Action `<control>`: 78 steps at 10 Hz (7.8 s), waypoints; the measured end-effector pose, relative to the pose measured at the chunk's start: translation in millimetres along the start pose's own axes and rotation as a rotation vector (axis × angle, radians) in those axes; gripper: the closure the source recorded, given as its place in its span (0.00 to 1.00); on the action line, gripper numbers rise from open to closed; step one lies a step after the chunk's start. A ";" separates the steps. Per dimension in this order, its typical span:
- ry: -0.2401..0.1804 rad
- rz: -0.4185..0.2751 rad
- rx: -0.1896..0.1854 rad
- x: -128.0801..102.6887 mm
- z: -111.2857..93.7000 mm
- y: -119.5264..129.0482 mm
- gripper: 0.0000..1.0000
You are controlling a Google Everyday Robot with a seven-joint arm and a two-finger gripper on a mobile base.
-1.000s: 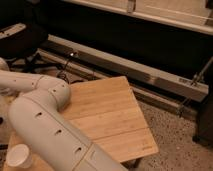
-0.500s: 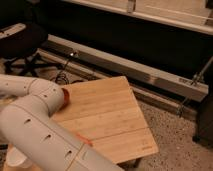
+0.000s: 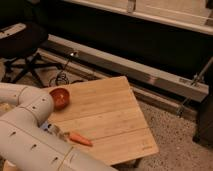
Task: Place the eraser in the ceramic cup
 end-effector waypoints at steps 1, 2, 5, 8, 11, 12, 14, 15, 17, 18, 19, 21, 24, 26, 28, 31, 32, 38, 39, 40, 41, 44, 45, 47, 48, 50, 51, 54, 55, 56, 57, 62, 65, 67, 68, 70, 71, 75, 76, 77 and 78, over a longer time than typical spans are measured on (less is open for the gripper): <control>-0.019 0.038 -0.008 0.4 7.1 -2.2 0.20; -0.053 0.092 -0.015 2.9 17.3 -6.8 0.20; -0.123 0.222 -0.012 29.4 33.3 -27.5 0.20; -0.165 0.202 0.016 38.7 23.9 -40.7 0.42; -0.185 0.114 0.018 20.9 13.8 -34.9 0.72; -0.186 0.094 0.014 17.7 12.8 -32.2 0.84; -0.183 0.077 0.002 17.8 12.5 -28.0 0.98; -0.185 0.070 0.000 17.3 11.2 -27.2 1.00; -0.193 0.058 0.005 16.1 6.5 -27.7 0.90; -0.204 0.055 0.020 15.1 1.7 -31.4 0.79; -0.214 0.054 0.035 14.6 -2.0 -34.9 0.68; -0.229 0.052 0.055 15.8 -5.5 -39.1 0.48; -0.237 0.041 0.062 20.5 -3.3 -37.8 0.21; -0.238 0.031 0.064 23.4 -1.8 -36.3 0.20; -0.249 0.025 0.077 23.2 -4.4 -38.7 0.20; -0.254 0.013 0.084 23.4 -4.5 -40.6 0.20; -0.240 0.005 0.079 25.8 -2.2 -39.8 0.20; -0.196 0.016 0.043 23.6 36.1 -33.2 0.20; -0.201 0.023 0.042 22.4 42.0 -33.7 0.20; -0.205 0.030 0.046 20.7 47.4 -35.0 0.20; -0.207 0.031 0.049 19.9 50.3 -35.9 0.22; -0.201 -0.007 0.067 15.4 53.6 -39.2 0.52; -0.198 -0.024 0.069 12.4 53.6 -38.4 0.62; -0.193 -0.054 0.069 7.9 51.0 -36.2 0.82; -0.194 -0.064 0.070 7.3 46.9 -36.0 0.92; -0.224 -0.060 0.088 6.8 30.1 -40.2 1.00; -0.269 -0.038 0.109 7.7 15.5 -46.2 1.00; -0.436 0.046 0.194 22.6 -38.2 -57.0 1.00; -0.466 0.066 0.214 31.4 -47.5 -54.0 1.00; -0.506 0.091 0.238 45.4 -57.4 -46.0 1.00; -0.531 0.101 0.254 53.6 -62.6 -36.6 1.00; -0.558 0.070 0.321 69.1 -77.7 9.6 1.00; -0.591 0.055 0.346 65.6 -93.7 29.6 1.00; -0.624 0.028 0.367 57.0 -111.4 45.5 1.00; -0.641 0.012 0.372 50.4 -119.4 54.3 1.00; -0.657 -0.006 0.378 46.4 -129.2 65.2 1.00; -0.662 -0.018 0.374 43.0 -133.1 72.3 1.00; -0.694 -0.046 0.337 31.2 -143.9 96.7 1.00; -0.703 -0.054 0.326 29.0 -145.0 102.0 1.00; -0.709 -0.063 0.315 26.7 -145.2 107.8 1.00; -0.716 -0.072 0.307 27.0 -148.1 113.9 1.00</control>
